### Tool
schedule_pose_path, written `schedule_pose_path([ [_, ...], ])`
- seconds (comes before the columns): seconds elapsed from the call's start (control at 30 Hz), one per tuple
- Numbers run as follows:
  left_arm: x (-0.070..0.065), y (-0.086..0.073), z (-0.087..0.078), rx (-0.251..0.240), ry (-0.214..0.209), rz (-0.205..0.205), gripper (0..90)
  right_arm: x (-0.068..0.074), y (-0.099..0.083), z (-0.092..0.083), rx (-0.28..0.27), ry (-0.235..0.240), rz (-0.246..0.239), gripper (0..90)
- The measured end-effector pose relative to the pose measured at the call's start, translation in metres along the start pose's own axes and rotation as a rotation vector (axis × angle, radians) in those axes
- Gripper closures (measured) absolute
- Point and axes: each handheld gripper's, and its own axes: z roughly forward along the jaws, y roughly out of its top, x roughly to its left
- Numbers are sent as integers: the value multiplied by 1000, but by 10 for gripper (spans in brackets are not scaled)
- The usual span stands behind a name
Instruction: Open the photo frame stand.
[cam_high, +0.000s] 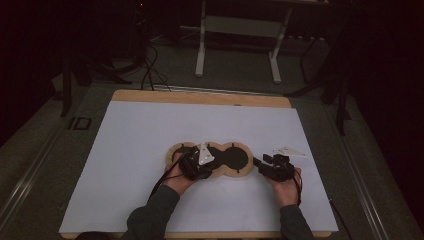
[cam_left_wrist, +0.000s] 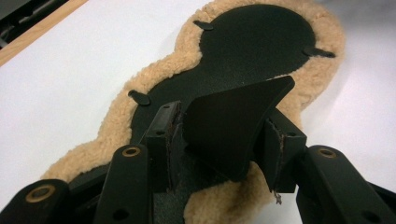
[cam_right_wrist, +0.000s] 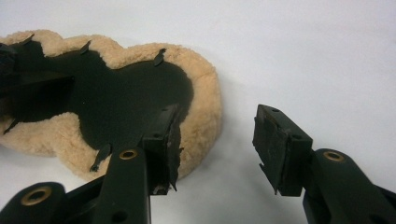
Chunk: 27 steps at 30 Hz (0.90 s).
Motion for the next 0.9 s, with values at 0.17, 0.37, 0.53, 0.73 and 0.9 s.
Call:
schedule_pose_path([
  [0.17,-2,4,4,12,-3,32,572,0,0,0,3,1,-2,507],
  [0.37,-4,8,5,18,22,70,627,0,0,0,2,3,1,504],
  [0.53,-5,10,3,10,46,83,687,0,0,1,7,7,1,500],
  [0.73,-2,12,2,5,51,88,720,0,0,1,8,11,1,495],
  [0.9,-3,11,1,-3,58,100,729,0,1,0,5,17,4,492],
])
